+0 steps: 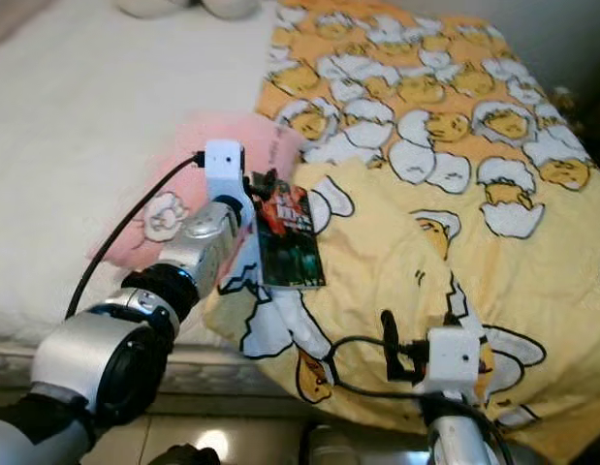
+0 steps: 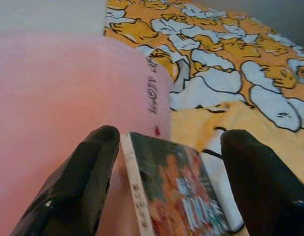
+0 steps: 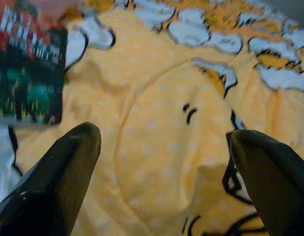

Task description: Clean up the room

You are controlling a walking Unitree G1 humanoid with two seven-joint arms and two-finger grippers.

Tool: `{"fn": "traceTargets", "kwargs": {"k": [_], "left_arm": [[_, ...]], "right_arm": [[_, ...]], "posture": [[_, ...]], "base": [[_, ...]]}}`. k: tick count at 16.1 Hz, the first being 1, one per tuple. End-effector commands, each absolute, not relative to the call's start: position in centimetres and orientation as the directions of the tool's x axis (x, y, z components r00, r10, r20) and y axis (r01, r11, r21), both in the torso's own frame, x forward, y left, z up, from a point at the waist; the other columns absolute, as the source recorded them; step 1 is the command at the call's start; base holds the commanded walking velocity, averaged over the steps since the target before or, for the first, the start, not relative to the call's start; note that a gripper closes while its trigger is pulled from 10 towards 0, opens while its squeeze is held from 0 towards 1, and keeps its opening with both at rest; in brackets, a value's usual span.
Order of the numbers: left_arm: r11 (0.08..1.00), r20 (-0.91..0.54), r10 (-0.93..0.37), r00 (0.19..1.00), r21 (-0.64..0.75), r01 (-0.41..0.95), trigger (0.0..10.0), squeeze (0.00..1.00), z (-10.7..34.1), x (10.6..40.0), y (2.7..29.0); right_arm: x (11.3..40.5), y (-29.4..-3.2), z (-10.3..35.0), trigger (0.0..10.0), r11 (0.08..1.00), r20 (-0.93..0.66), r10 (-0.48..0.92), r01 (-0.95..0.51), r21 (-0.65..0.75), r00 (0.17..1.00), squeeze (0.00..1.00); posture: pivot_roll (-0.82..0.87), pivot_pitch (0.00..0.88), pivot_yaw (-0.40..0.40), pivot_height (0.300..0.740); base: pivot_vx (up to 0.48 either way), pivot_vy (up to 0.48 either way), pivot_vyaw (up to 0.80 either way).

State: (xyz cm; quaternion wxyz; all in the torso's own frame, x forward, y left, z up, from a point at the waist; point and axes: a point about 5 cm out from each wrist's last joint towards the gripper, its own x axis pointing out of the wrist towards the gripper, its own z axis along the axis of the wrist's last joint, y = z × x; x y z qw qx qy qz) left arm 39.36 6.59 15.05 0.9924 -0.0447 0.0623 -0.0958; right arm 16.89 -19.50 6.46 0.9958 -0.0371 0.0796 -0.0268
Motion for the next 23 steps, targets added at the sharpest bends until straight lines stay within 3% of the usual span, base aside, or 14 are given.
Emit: {"fn": "traceTargets", "kwargs": {"k": [1,4,8,13,17,22,23], "left_arm": [[0.985,-0.096,-0.166,0.981,-0.053,0.161,10.0,0.0,15.9,39.7,6.9],[0.993,-0.083,-0.054,0.995,0.104,0.063,10.0,0.0,15.8,39.9,8.4],[0.996,-0.085,-0.091,0.992,-0.017,0.089,10.0,0.0,15.0,39.3,7.3],[0.993,-0.032,-0.12,0.992,-0.008,0.12,10.0,0.0,14.9,38.8,5.9],[0.985,-0.232,-0.158,0.96,0.032,0.17,10.0,0.0,11.1,37.2,4.5],[0.982,-0.253,-0.19,0.949,-0.056,0.182,10.0,0.0,11.0,37.0,3.7],[0.981,-0.255,-0.192,0.948,-0.066,0.181,0.0,0.0,11.1,37.1,3.7]], "right_arm": [[16.6,-19.4,6.7,10.0,0.996,-0.169,-0.043,0.028,-0.09,0.985,0.0],[15.8,-19.5,6.8,10.0,0.995,-0.186,-0.047,0.03,-0.093,0.981,0.0],[14.9,-19.6,6.9,10.0,0.994,-0.209,-0.054,0.033,-0.102,0.976,0.0],[15.0,-19.5,7.0,10.0,0.994,-0.218,-0.048,0.025,-0.107,0.975,0.0],[14.9,-19.4,6.8,10.0,0.995,-0.233,-0.034,0.009,-0.104,0.972,0.0],[15.1,-19.5,6.9,10.0,0.994,-0.232,-0.031,0.006,-0.109,0.972,0.0],[15.2,-19.5,6.9,10.0,0.994,-0.23,-0.031,0.005,-0.112,0.973,0.0]], "posture": [[-0.32,0.204,-0.037,0.74],[-0.34,0.219,-0.038,0.74],[-0.36,0.227,-0.04,0.74],[-0.35,0.232,-0.044,0.74],[-0.35,0.232,-0.046,0.74],[-0.36,0.212,-0.048,0.74],[-0.36,0.206,-0.048,0.74]], "base": [[0.0,0.0,0.0],[0.0,0.0,0.0],[0.0,0.0,0.0],[0.0,0.0,0.0],[0.0,0.0,0.0],[0.0,0.0,0.0],[0.0,0.0,0.0]]}}
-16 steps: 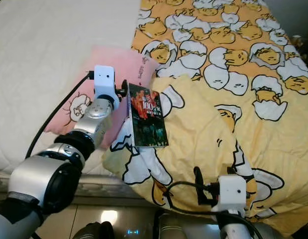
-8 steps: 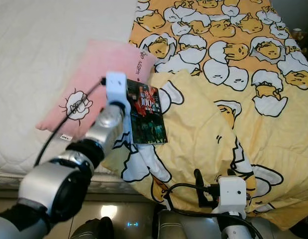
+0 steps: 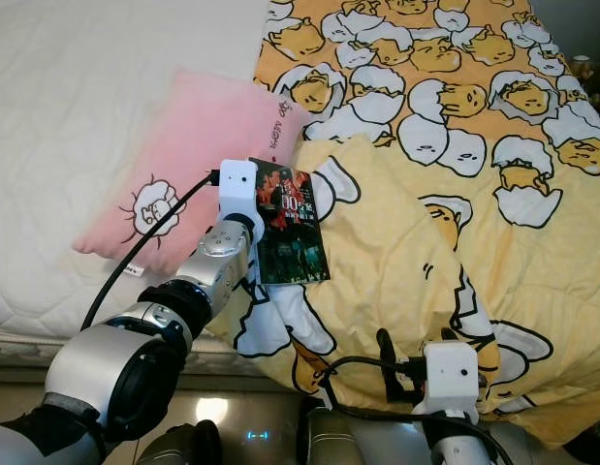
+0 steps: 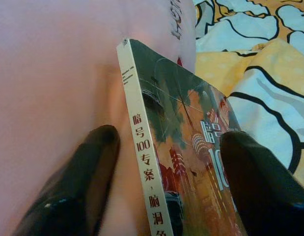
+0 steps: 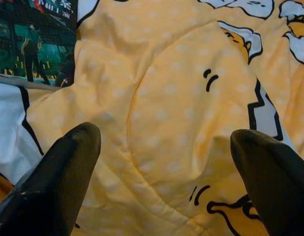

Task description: Clean up the room

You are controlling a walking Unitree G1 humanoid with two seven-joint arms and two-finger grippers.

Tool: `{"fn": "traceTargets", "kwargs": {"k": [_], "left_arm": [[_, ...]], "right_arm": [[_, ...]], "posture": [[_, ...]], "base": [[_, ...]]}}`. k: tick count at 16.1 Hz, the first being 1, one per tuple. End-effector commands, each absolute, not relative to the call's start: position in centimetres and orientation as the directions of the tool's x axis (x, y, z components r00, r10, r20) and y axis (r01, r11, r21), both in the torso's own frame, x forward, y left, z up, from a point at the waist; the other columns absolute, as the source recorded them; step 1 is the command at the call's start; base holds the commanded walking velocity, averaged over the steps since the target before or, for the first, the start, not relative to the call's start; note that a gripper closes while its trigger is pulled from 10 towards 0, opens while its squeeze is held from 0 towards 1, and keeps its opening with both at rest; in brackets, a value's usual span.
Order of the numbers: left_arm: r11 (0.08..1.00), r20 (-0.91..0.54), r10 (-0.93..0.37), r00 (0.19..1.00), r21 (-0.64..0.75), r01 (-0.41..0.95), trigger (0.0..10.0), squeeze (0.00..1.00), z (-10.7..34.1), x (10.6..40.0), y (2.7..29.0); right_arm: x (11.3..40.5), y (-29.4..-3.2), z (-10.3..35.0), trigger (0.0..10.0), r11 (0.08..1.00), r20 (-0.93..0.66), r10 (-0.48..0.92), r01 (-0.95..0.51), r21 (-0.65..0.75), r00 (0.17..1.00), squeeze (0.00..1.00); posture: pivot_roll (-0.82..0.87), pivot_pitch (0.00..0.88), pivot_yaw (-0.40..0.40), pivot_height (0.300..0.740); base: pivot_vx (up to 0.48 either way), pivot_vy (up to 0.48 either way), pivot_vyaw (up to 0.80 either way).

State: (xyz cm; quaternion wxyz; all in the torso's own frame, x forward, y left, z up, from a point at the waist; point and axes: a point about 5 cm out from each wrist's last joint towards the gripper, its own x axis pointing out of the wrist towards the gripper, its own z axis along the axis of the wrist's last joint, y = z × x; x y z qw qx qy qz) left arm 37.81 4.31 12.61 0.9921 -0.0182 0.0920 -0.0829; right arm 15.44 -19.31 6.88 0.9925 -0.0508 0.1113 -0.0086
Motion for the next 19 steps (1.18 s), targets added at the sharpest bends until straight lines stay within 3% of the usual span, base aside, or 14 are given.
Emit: {"fn": "traceTargets", "kwargs": {"k": [1,7,14,17,19], "left_arm": [[0.979,-0.256,-0.201,0.946,-0.085,0.186,0.0,0.0,11.2,37.1,3.7],[0.971,-0.277,-0.237,0.931,-0.051,0.233,0.0,0.0,10.9,36.9,3.5],[0.956,-0.227,-0.288,0.93,-0.132,0.263,0.0,0.0,11.5,37.2,3.6],[0.949,-0.048,-0.291,0.955,-0.136,0.283,0.0,0.0,14.5,38.2,3.9],[0.936,-0.013,-0.332,0.943,-0.129,0.327,0.0,0.0,15.1,38.2,3.2]], "right_arm": [[15.3,-19.7,7.0,10.0,0.993,-0.227,-0.03,0.004,-0.115,0.974,0.0],[15.9,-19.5,6.9,10.0,0.994,-0.223,-0.022,-0.003,-0.113,0.975,0.0],[16.7,-19.1,6.5,10.0,0.995,-0.227,-0.003,-0.019,-0.095,0.974,0.0],[17.5,-19.1,6.5,10.0,0.996,-0.217,0.002,-0.023,-0.091,0.976,0.0],[18.0,-19.0,6.4,10.0,0.995,-0.215,0.011,-0.031,-0.091,0.976,0.0]], "posture": [[-0.36,0.198,-0.049,0.74],[-0.34,0.193,-0.045,0.74],[-0.32,0.191,-0.043,0.74],[-0.31,0.167,-0.042,0.74],[-0.3,0.161,-0.048,0.74]], "base": [[0.0,0.0,0.0],[0.0,0.0,0.0],[0.0,0.0,0.0],[0.0,0.0,0.0],[0.0,0.0,0.0]]}}
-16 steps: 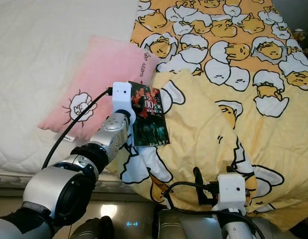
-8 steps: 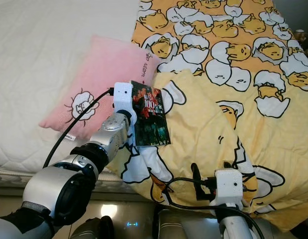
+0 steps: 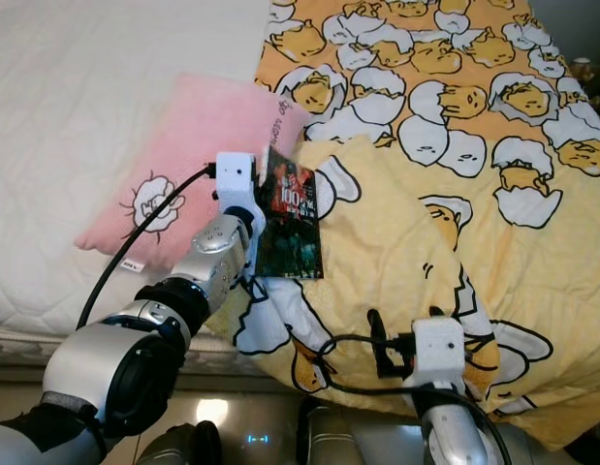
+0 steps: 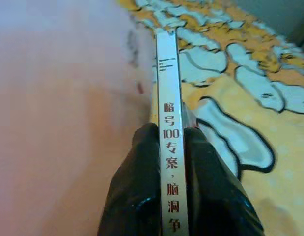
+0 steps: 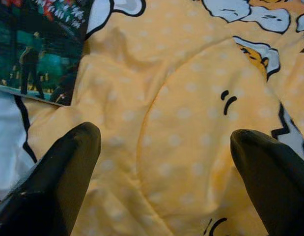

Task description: Clean up the room

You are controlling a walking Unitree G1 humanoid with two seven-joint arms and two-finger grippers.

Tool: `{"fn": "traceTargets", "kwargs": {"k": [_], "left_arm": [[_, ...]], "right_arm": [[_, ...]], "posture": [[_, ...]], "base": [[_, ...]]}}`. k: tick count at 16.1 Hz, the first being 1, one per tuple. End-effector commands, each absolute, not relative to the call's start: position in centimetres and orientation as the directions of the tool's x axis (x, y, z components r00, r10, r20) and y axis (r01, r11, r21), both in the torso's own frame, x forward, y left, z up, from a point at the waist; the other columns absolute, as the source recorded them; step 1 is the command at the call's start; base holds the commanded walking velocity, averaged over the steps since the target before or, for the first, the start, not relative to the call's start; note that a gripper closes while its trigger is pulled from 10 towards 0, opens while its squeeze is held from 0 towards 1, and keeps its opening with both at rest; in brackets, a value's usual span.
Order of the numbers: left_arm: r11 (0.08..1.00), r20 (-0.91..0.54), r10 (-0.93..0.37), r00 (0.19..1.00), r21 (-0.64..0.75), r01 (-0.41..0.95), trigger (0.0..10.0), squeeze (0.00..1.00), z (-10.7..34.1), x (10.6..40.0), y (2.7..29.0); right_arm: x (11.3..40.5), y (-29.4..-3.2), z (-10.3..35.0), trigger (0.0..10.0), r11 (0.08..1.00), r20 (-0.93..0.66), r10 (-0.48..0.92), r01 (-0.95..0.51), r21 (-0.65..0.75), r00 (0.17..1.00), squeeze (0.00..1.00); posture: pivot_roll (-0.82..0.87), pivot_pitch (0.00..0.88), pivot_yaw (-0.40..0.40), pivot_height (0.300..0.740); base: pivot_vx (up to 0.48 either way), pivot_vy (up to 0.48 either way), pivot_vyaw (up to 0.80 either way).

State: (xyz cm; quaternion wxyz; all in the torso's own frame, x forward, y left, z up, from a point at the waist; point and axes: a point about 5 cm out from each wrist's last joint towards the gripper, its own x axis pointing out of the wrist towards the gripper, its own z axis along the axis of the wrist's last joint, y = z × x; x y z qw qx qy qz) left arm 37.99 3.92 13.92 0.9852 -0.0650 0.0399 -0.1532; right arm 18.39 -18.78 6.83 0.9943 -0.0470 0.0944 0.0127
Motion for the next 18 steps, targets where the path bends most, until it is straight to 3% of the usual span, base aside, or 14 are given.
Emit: {"fn": "traceTargets", "kwargs": {"k": [1,5,8,12,13,14,18], "left_arm": [[0.933,0.003,-0.341,0.94,-0.123,0.338,0.0,0.0,15.3,38.2,3.1],[0.942,0.136,-0.302,0.943,-0.109,0.318,0.0,0.0,17.8,39.1,4.7],[0.955,0.28,-0.256,0.925,-0.075,0.287,0.0,0.0,20.4,39.8,8.0],[0.9,0.411,-0.399,0.82,0.007,0.435,0.0,0.0,22.8,37.9,9.0],[0.9,0.393,-0.427,0.814,0.1,0.424,4.8,0.0,22.7,36.3,9.4],[0.915,0.378,-0.404,0.833,0.145,0.378,10.0,0.0,22.4,36.1,9.7],[0.973,0.226,-0.227,0.947,0.022,0.228,10.0,0.0,15.9,34.4,10.6]], "right_arm": [[18.2,-18.9,6.4,10.0,0.995,-0.212,0.021,-0.041,-0.091,0.977,0.0],[19.7,-19.0,6.4,10.0,0.994,-0.191,0.031,-0.05,-0.095,0.981,0.0],[21.2,-18.8,6.7,10.0,0.995,-0.15,0.033,-0.047,-0.087,0.988,0.0],[23.9,-18.7,8.5,10.0,0.998,-0.041,-0.014,0.011,-0.06,0.999,0.0],[26.0,-18.3,12.1,10.0,0.999,0.103,-0.049,0.051,-0.017,0.993,0.0],[26.7,-18.2,12.9,10.0,0.998,0.135,-0.055,0.055,0.0,0.989,0.0],[28.5,-17.6,12.2,10.0,0.999,0.134,-0.008,0.004,0.032,0.991,0.0]], "posture": [[-0.29,0.155,-0.05,0.74],[-0.27,0.118,-0.051,0.74],[-0.23,0.081,-0.038,0.74],[-0.17,0.019,0.003,0.74],[-0.13,0.0,0.001,0.74],[-0.13,0.0,0.004,0.74],[-0.11,0.0,-0.003,0.74]], "base": [[0.0,0.0,0.0],[0.0,0.0,0.0],[0.0,0.0,0.0],[0.0,0.0,0.0],[0.0,0.0,0.0],[0.0,0.0,0.0],[0.0,0.0,0.16]]}}
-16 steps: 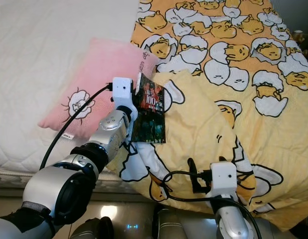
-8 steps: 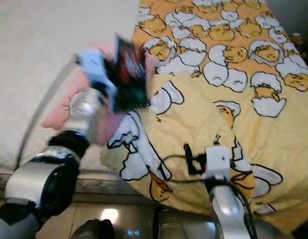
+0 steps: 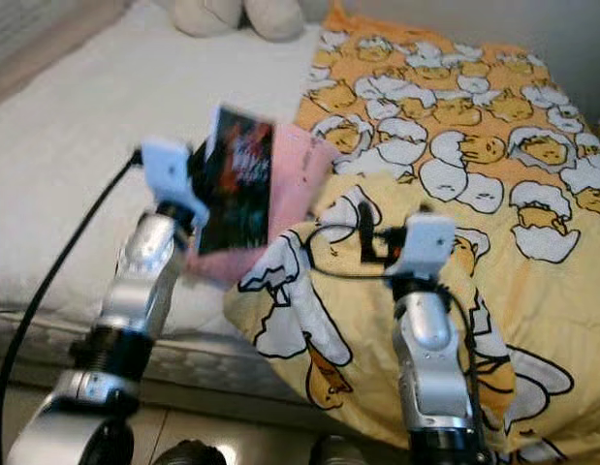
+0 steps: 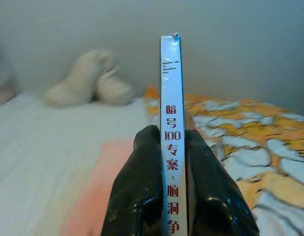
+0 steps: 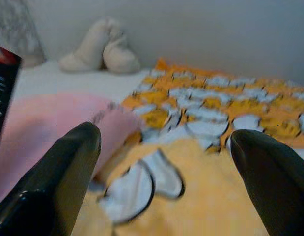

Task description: Clean up the room

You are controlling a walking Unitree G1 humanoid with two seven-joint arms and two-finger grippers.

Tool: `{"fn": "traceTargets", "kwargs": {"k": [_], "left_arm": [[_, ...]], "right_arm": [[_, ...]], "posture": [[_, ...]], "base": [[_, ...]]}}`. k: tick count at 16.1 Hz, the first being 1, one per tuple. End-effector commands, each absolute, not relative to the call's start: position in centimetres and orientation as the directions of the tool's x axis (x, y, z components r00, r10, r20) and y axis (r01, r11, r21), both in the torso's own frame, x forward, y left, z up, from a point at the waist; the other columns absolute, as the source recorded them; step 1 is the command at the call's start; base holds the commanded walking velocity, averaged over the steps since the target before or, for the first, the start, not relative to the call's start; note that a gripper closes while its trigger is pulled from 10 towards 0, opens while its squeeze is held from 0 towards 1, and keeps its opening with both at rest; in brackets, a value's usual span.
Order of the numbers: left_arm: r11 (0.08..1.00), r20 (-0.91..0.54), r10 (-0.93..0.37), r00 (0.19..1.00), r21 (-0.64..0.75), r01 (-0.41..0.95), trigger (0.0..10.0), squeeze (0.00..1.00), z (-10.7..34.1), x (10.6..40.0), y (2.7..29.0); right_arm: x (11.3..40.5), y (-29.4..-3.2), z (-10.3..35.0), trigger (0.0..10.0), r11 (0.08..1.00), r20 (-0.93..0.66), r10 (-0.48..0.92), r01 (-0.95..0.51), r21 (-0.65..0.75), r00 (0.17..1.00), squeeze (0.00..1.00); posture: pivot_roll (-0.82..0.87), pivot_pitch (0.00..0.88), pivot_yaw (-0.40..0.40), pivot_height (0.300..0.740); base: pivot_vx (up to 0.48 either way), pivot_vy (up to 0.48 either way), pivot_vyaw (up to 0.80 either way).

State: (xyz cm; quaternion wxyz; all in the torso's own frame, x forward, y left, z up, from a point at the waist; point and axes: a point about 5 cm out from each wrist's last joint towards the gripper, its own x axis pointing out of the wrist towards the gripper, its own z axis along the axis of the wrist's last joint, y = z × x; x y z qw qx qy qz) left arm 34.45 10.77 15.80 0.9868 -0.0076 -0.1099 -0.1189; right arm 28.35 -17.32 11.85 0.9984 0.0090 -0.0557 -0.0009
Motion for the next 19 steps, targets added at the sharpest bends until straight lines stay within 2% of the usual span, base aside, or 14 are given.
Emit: {"fn": "traceTargets", "kwargs": {"k": [1,3,5,6,7,9,11,13,19], "left_arm": [[0.975,0.206,-0.222,0.953,0.016,0.223,10.0,0.0,15.5,34.0,10.6],[0.963,0.169,-0.257,0.951,0.128,0.238,10.0,0.0,15.2,33.4,10.6],[0.936,0.196,-0.316,0.928,0.226,0.271,10.0,0.0,16.2,33.8,10.8],[0.885,0.228,-0.385,0.894,0.367,0.287,10.0,0.0,16.9,33.8,10.5],[0.868,0.227,-0.421,0.878,0.383,0.317,10.0,0.0,17.2,33.9,10.2],[0.869,0.218,-0.431,0.876,0.362,0.338,10.0,0.0,17.3,34.0,9.9],[0.896,0.188,-0.395,0.899,0.294,0.333,10.0,0.0,16.8,34.3,10.1],[0.906,0.188,-0.375,0.908,0.282,0.316,10.0,0.0,16.7,34.6,10.2],[0.941,0.154,-0.309,0.939,0.193,0.278,10.0,0.0,16.0,35.5,11.0]], "right_arm": [[28.7,-17.6,12.2,10.0,1.0,0.131,-0.005,0.001,0.031,0.991,0.0],[29.0,-17.6,12.3,10.0,1.0,0.138,-0.015,0.011,0.028,0.99,0.0],[29.3,-17.5,12.4,10.0,0.999,0.168,-0.023,0.018,0.033,0.985,0.0],[29.3,-17.4,12.4,10.0,0.999,0.172,-0.027,0.02,0.039,0.985,0.0],[29.2,-17.2,12.2,10.0,0.999,0.171,-0.026,0.019,0.04,0.985,0.0],[28.9,-16.6,11.5,10.0,0.999,0.149,-0.009,0.002,0.043,0.989,0.0],[28.7,-15.9,10.7,10.0,0.999,0.129,0.026,-0.029,0.015,0.991,0.0],[28.8,-16.0,10.6,10.0,1.0,0.127,0.02,-0.023,0.02,0.992,0.0],[29.0,-15.9,10.7,10.0,0.999,0.146,0.036,-0.039,0.018,0.989,0.0]], "posture": [[-0.11,0.0,-0.004,0.74],[-0.1,0.0,0.001,0.74],[-0.1,0.0,0.011,0.74],[-0.1,0.0,0.014,0.74],[-0.1,0.0,0.016,0.74],[-0.11,0.0,0.016,0.74],[-0.12,0.0,0.024,0.74],[-0.12,0.0,0.028,0.74],[-0.13,0.0,0.018,0.74]], "base": [[0.0,0.0,0.64],[0.0,0.48,0.63],[0.0,0.48,0.61],[0.0,0.48,0.0],[0.0,0.465,0.0],[0.0,0.467,0.0],[0.0,0.458,-0.76],[0.0,0.458,-0.76],[0.0,0.442,0.0]]}}
